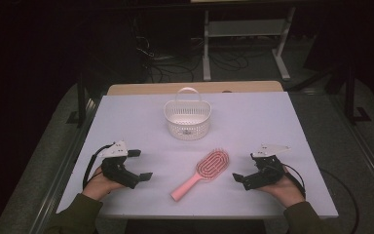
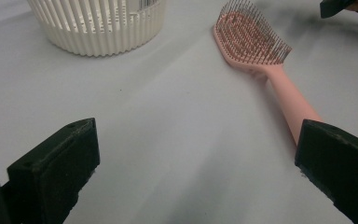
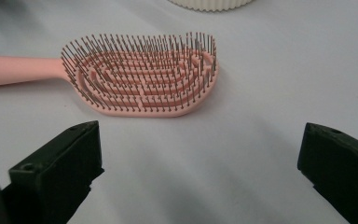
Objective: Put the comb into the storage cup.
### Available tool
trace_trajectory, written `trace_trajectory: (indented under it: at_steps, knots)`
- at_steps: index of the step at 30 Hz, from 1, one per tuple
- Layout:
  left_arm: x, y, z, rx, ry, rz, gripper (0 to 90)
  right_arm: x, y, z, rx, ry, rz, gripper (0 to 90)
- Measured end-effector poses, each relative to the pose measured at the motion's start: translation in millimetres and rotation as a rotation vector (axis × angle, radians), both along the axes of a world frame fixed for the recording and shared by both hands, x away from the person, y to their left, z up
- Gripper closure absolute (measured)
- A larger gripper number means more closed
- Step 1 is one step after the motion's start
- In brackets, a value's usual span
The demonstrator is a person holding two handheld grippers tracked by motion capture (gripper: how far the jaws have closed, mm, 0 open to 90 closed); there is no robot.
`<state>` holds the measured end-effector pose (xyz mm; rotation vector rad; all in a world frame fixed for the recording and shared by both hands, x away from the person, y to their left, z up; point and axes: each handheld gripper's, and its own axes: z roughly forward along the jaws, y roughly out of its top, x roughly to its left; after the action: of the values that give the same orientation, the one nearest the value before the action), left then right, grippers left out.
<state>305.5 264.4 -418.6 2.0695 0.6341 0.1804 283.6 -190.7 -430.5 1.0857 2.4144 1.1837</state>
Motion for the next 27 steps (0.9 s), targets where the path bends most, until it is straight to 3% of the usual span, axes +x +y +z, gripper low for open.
trace_trajectory:
  at_steps: [27]
  knots:
    - [0.6, -19.5, 6.8, -0.001, -0.007, -0.025, 0.0, 1.9, 1.1, -0.9, 0.003, 0.002, 0.008, 0.0]
